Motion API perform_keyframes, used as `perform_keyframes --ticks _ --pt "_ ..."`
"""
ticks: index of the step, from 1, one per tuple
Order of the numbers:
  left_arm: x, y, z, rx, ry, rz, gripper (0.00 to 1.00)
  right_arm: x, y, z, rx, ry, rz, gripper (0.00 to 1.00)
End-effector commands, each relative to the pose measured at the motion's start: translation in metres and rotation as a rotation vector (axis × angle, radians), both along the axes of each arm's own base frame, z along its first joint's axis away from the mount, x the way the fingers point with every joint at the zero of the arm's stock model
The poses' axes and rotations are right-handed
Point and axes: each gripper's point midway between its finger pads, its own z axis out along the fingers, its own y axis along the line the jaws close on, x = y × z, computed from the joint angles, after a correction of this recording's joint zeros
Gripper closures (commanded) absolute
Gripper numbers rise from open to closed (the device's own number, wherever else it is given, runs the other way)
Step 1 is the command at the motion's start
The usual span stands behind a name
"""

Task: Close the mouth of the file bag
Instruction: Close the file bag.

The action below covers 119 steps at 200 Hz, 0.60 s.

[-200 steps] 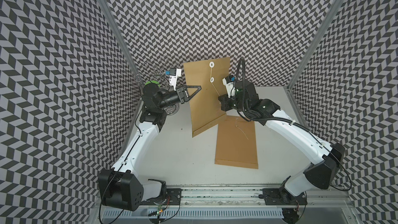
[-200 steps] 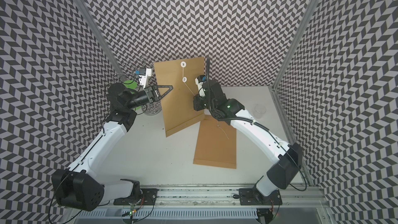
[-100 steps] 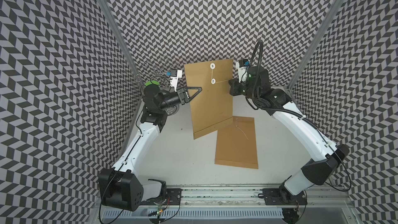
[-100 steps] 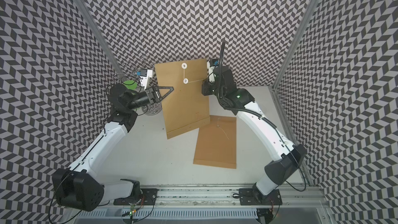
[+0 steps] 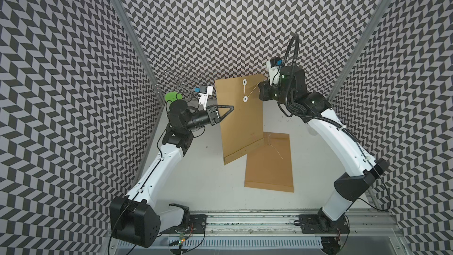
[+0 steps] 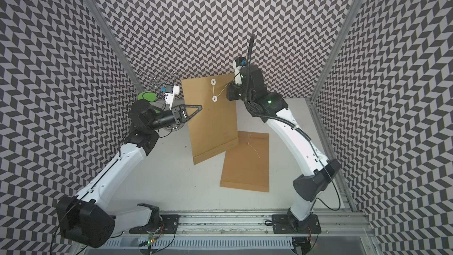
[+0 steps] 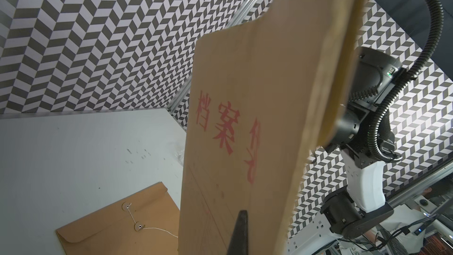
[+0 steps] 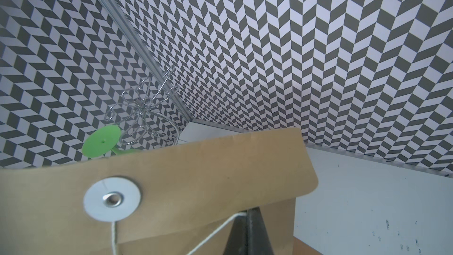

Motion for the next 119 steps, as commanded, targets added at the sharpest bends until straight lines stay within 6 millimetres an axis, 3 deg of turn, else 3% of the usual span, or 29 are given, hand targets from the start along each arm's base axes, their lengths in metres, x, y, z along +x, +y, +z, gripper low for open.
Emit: perform_keyframes --ticks 1,55,85,119 --pt "-0.008 -0.004 0.002 0.002 -0.024 -0.014 1.0 -0.001 0.012 0.014 0.005 -0.043 0.012 1.0" --pt "-0.001 0.0 -0.005 0.008 -0.004 0.011 1.0 -0.013 0.028 0.012 -0.024 -0.039 0.031 1.0" --pt "0.016 0.017 0.002 0.018 0.012 0.077 1.0 -0.022 0.019 -0.004 -0.054 -0.014 0.019 1.0" --pt "0.028 0.02 0.004 0.023 0.033 0.12 1.0 -0.029 0.009 -0.014 -0.076 0.001 -0.001 1.0"
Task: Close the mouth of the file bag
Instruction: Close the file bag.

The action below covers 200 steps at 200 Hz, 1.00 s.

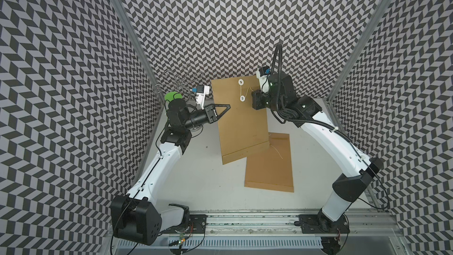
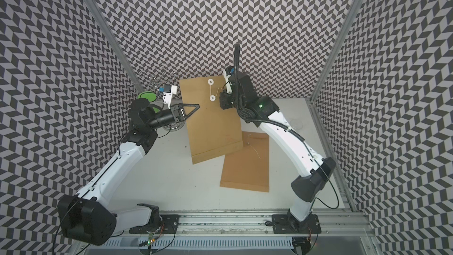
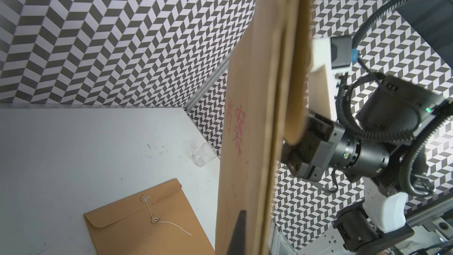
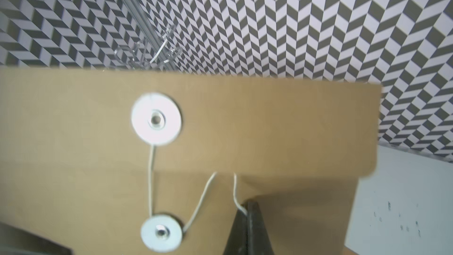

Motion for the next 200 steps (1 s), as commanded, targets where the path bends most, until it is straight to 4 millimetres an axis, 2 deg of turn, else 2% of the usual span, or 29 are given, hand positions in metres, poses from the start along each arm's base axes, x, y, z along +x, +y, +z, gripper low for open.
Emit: perform_keyframes --ticks 1,43,92,147,200 --pt "0.005 0.003 0.011 0.005 -0.017 0.031 1.0 -0.008 -0.012 0.027 0.028 -0.072 -0.026 1.0" --pt "0.006 0.003 0.004 0.018 0.005 0.047 1.0 -0.001 -0.022 0.041 -0.002 -0.121 -0.081 1.0" --pt "-0.006 -0.009 0.006 0.023 -0.014 -0.001 1.0 0.017 -0.025 0.059 -0.028 -0.172 -0.146 1.0" --pt "-0.016 -0.021 0.001 0.016 -0.01 -0.043 1.0 0.026 -0.017 0.065 -0.015 -0.19 -0.149 1.0" --pt "-0.017 -0.026 -0.001 0.007 -0.006 -0.053 1.0 0.017 0.01 0.058 0.002 -0.173 -0.087 1.0"
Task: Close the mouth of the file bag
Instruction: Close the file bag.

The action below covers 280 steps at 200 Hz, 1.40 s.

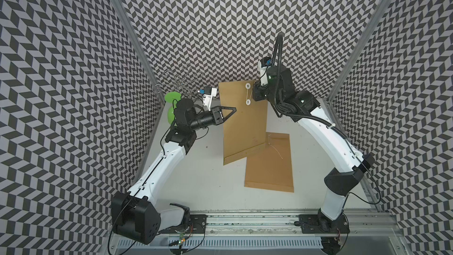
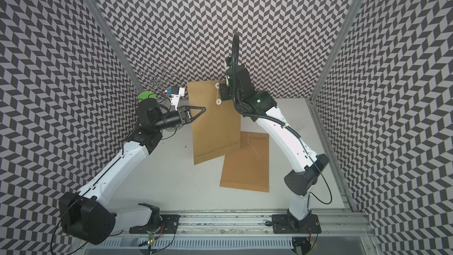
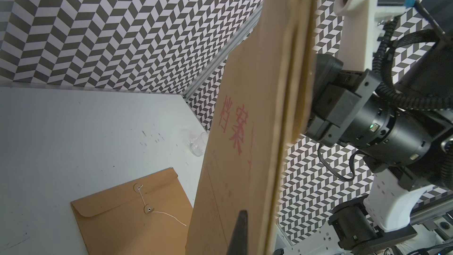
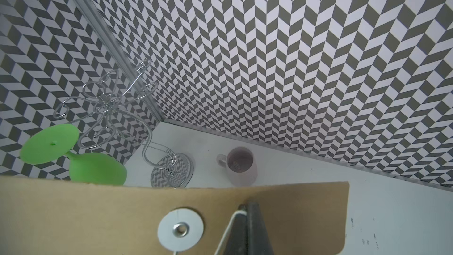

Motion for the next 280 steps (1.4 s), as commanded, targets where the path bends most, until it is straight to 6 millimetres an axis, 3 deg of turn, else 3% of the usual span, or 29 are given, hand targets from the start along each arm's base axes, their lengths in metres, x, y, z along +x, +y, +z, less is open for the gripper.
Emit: perform_keyframes --ticks 1,68,123,179,224,280 --pt "-0.008 -0.003 0.012 -0.019 -0.049 -0.017 1.0 -0.007 0.016 0.015 0.037 -0.04 0.029 1.0" --pt "-0.004 -0.001 0.013 -0.037 -0.044 0.006 1.0 -0.037 0.063 0.008 0.066 -0.008 0.158 1.0" --pt "-0.001 -0.002 0.024 -0.056 -0.06 -0.003 1.0 -0.058 0.084 0.005 0.116 0.031 0.264 1.0" --pt "0.011 0.009 0.035 -0.052 -0.087 0.027 1.0 -0.077 0.082 0.007 0.145 0.055 0.331 1.0" --pt "0.022 0.016 0.052 -0.069 -0.125 0.04 1.0 -0.089 0.075 -0.016 0.133 0.098 0.349 1.0" --pt "0.029 0.025 0.064 -0.078 -0.149 0.063 1.0 -0.088 0.059 -0.046 0.123 0.147 0.329 1.0"
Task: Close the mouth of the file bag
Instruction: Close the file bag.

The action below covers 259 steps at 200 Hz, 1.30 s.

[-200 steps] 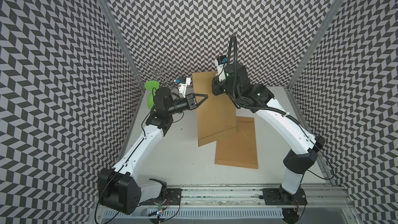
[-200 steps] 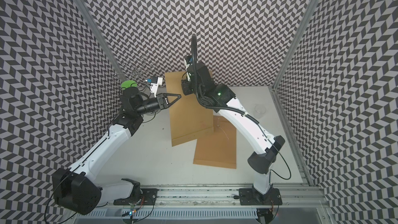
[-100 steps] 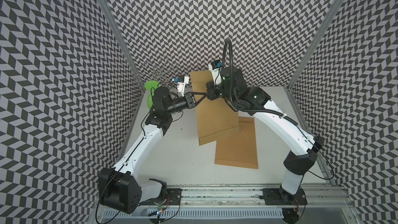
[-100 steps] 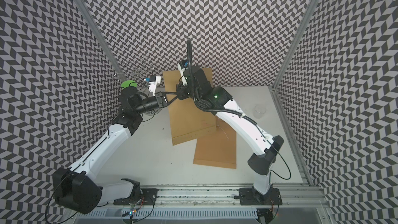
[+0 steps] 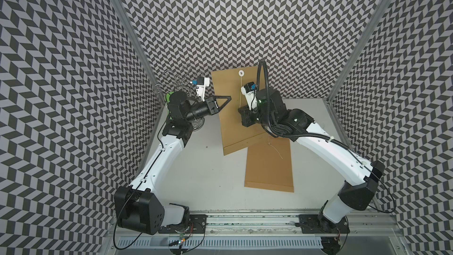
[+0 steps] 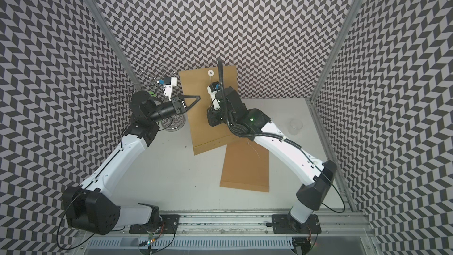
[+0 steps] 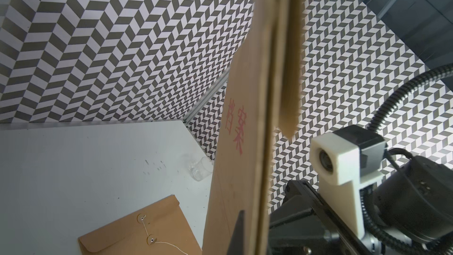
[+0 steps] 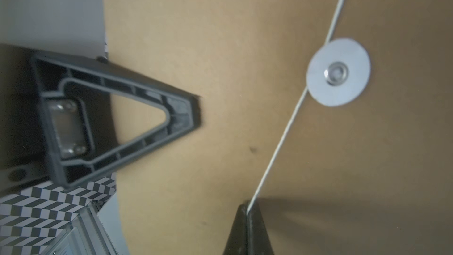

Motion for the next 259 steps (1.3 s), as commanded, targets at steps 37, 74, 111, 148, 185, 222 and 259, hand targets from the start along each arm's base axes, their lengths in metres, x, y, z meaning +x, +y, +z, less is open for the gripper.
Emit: perform_keyframes --ticks 37,74,111,148,185,222,259 --pt "-0.005 0.004 0.038 -0.02 -0.112 -0.006 1.0 0.015 -0.016 -0.003 0.076 0.016 0.001 1.0" --pt "-0.016 -0.002 0.041 -0.02 -0.122 -0.048 1.0 0.039 -0.042 -0.01 0.059 0.011 -0.066 1.0" --pt "-0.021 -0.005 0.033 0.005 -0.109 -0.057 1.0 0.068 -0.081 0.001 0.033 -0.026 -0.185 1.0" --pt "-0.025 -0.008 0.006 0.027 -0.052 -0.055 1.0 0.078 -0.094 0.027 0.015 -0.085 -0.26 1.0" --pt "-0.035 -0.015 -0.005 0.039 -0.037 -0.071 1.0 0.084 -0.091 0.044 0.026 -0.108 -0.27 1.0" --pt "-0.04 -0.021 -0.011 0.039 -0.024 -0.079 1.0 0.079 -0.072 0.055 0.04 -0.125 -0.238 1.0" --pt "-0.038 -0.026 -0.02 0.039 -0.011 -0.082 1.0 0.069 -0.048 0.056 0.035 -0.126 -0.2 1.0"
